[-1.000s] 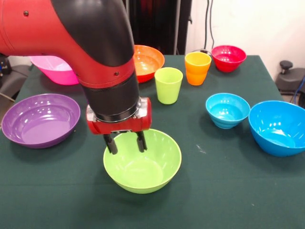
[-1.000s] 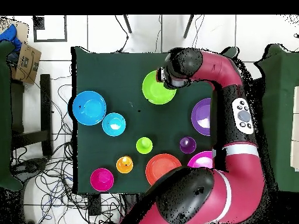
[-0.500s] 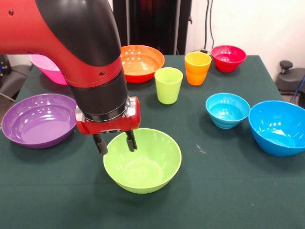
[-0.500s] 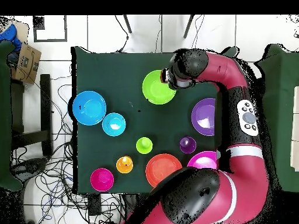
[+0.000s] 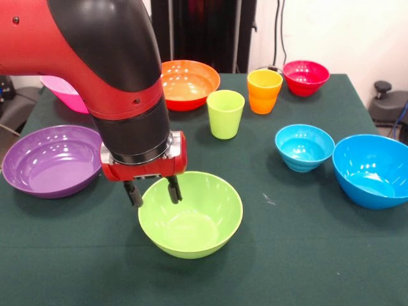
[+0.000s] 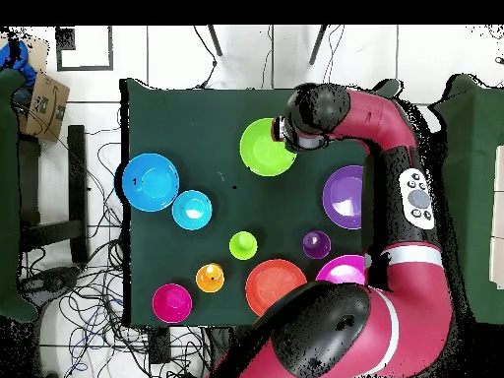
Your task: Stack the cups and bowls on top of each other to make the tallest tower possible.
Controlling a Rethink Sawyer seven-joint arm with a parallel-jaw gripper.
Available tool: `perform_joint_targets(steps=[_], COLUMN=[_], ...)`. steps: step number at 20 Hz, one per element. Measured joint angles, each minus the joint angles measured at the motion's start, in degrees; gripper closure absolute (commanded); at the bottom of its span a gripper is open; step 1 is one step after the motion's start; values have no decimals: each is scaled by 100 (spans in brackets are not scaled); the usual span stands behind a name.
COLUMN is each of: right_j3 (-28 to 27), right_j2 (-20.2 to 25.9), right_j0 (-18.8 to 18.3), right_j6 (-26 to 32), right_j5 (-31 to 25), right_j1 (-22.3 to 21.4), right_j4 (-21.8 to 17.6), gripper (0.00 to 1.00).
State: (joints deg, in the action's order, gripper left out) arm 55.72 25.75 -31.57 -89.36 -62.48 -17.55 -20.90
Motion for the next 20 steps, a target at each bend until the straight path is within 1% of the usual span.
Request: perform_joint_targets(steps=[6, 15, 20], right_j3=[0, 0, -110], right_j2=[0, 0, 2], right_j0=[2, -4, -4], right_j6=[0, 0, 1], right_j5=[1, 0, 1], right_j1=[28, 51, 182], right_j4=[-109, -145, -164], gripper=[0, 0, 0])
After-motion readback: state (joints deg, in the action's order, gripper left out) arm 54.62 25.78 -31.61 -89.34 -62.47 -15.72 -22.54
